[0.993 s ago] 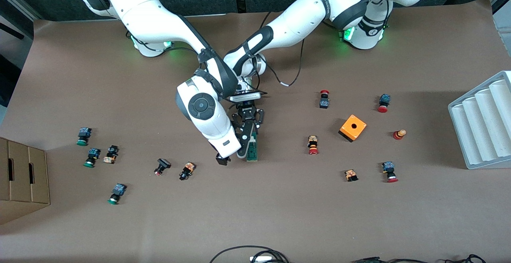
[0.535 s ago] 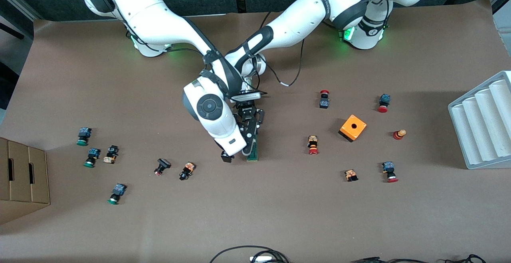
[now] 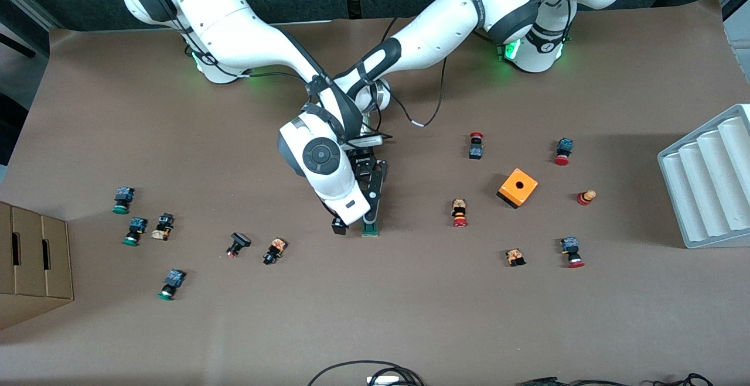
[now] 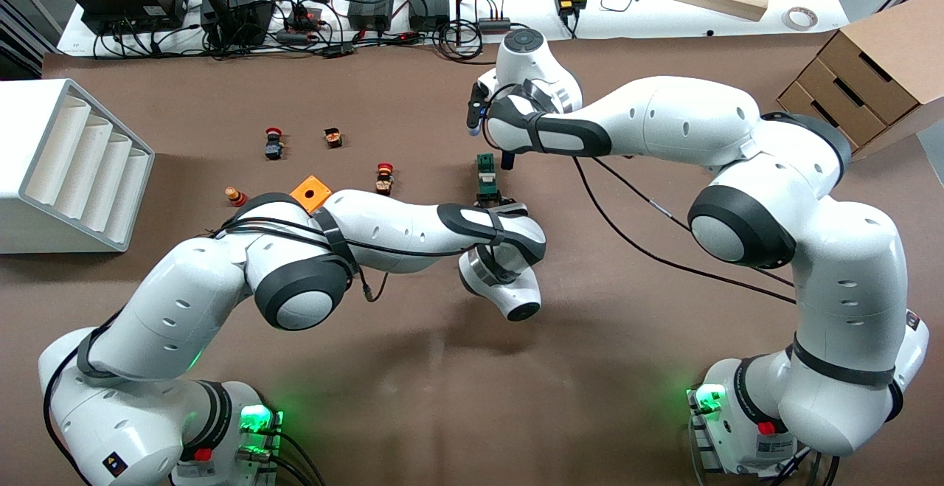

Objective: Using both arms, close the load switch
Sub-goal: 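Grasp the white handle with the right gripper, then swing the white handle upright with the right gripper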

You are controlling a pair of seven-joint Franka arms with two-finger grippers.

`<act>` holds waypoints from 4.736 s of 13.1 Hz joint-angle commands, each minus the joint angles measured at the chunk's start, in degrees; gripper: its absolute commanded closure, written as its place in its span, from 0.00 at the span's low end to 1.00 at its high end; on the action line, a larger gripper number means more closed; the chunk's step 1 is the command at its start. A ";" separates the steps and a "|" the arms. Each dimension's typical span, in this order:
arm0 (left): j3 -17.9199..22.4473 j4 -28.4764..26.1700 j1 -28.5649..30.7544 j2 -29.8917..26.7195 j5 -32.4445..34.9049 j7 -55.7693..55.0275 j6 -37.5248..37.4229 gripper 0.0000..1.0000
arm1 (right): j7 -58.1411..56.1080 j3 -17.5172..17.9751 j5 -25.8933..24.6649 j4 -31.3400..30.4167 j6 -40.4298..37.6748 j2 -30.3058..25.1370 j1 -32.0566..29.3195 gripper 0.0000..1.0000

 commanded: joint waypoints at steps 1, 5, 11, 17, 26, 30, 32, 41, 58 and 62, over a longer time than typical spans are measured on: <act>0.42 0.48 -0.55 0.26 -0.11 -0.97 -0.14 0.71 | 1.10 -0.67 -1.39 0.45 2.17 1.42 1.53 0.01; 0.42 0.40 -0.55 0.26 -0.11 -1.06 -0.14 0.71 | 3.12 -0.67 -1.39 0.45 4.10 2.56 3.03 0.01; 0.42 0.40 -0.55 0.26 -0.11 -1.06 -0.14 0.71 | 3.39 -1.02 -1.30 0.45 8.76 5.03 3.82 0.01; 0.42 0.31 -0.55 0.26 -0.11 -1.15 -0.14 0.71 | 3.47 -1.02 -1.03 0.45 8.68 5.12 3.91 0.01; 0.42 0.40 -0.55 0.17 -0.11 -0.97 -0.14 0.71 | 5.76 -1.11 -1.21 0.45 8.76 5.38 4.96 0.01; 0.42 0.40 -0.55 0.17 -0.11 -0.97 -0.14 0.71 | 5.67 -1.90 -1.30 0.28 8.85 5.47 4.87 0.00; 0.42 0.40 -0.55 0.17 -0.20 -0.97 -0.14 0.71 | 5.76 -1.82 -1.30 0.28 9.03 5.64 4.96 0.00; 0.42 0.48 -0.55 0.08 -0.28 -0.97 -0.14 0.71 | 5.76 -1.82 -0.95 0.28 10.34 5.73 5.05 0.00; 0.42 0.48 -0.55 0.00 -0.28 -0.97 -0.14 0.71 | 5.58 -2.52 -1.12 0.45 13.77 6.79 6.19 0.24; 0.33 0.48 -0.55 0.00 -0.28 -0.97 -0.14 0.71 | 5.23 -2.52 -1.12 0.45 13.77 6.52 5.93 0.24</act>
